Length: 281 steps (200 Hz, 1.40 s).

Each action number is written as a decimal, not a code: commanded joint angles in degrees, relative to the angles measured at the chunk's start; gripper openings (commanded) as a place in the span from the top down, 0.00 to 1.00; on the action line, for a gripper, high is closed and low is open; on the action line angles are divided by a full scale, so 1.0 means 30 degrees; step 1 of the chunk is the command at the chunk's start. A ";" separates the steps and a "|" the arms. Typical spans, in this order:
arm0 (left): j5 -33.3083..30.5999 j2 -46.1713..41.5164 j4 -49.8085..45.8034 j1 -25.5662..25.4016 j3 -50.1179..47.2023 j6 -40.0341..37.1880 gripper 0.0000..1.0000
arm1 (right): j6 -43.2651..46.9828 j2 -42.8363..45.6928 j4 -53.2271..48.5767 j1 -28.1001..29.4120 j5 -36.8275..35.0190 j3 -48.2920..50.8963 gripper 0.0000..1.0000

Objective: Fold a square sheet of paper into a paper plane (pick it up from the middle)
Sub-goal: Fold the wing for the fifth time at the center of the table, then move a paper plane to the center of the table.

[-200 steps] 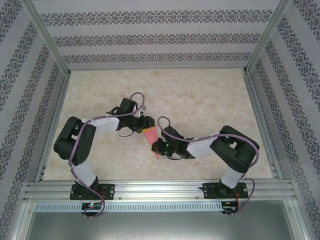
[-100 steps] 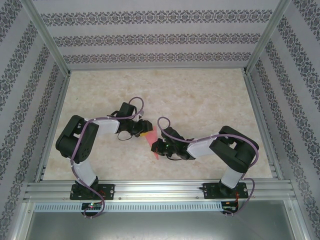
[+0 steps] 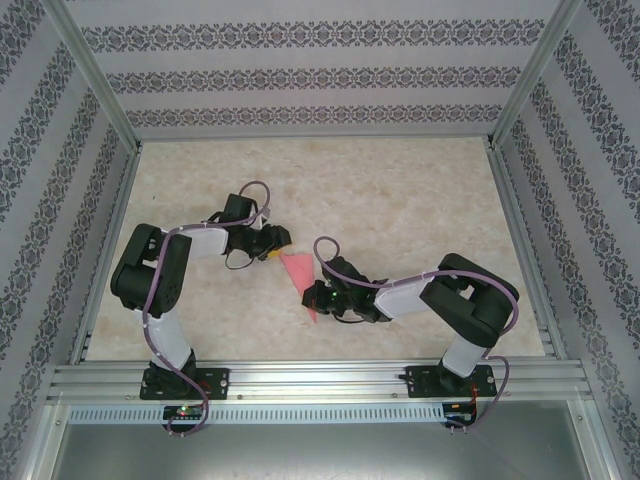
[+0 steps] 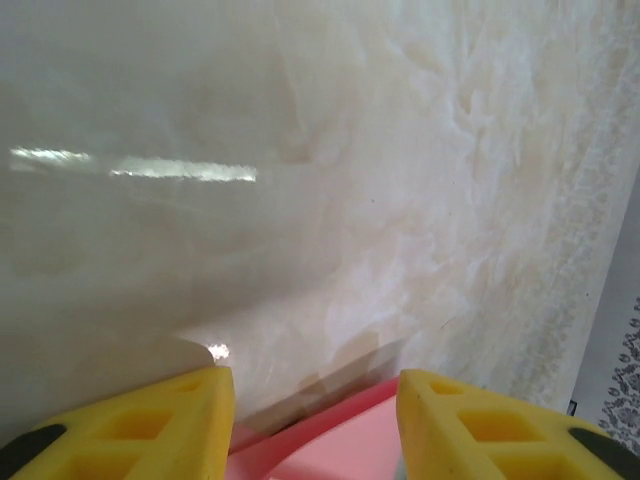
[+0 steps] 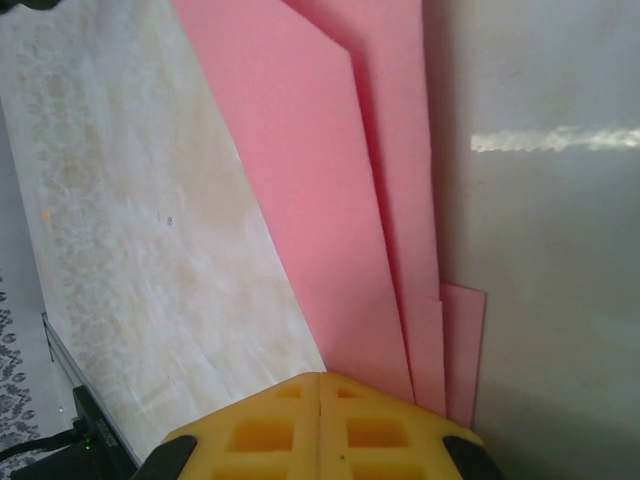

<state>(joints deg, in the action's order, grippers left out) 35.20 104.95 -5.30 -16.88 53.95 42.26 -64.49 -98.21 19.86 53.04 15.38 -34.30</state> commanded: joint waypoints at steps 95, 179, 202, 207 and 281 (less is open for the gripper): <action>-1.0229 -0.4524 -1.2968 -0.4560 0.3273 -0.1680 0.29 | 0.2875 0.7773 -0.8457 -0.2666 -0.5638 0.0126 0.59; -1.2969 -0.0149 -1.5460 -0.8342 0.7282 -0.0731 0.24 | 0.2121 0.6757 -0.7243 -0.3139 -0.5324 0.0922 0.56; -1.3195 0.0293 -1.5486 -0.8383 0.7162 -0.0437 0.25 | 0.2116 0.6504 -0.6942 -0.3088 -0.5125 0.0954 0.55; -1.3226 0.0358 -1.5460 -0.8376 0.7152 -0.0429 0.25 | 0.2131 0.6448 -0.6985 -0.3085 -0.5098 0.0917 0.55; -1.2324 0.0431 -1.5204 -0.8414 0.6945 -0.0405 0.29 | 0.2391 0.5243 -0.6790 -0.2681 -0.4454 0.0183 0.55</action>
<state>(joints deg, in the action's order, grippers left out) -2.22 107.09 -49.21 -41.43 74.54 40.14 -57.43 -80.84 -2.15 44.05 0.49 -31.77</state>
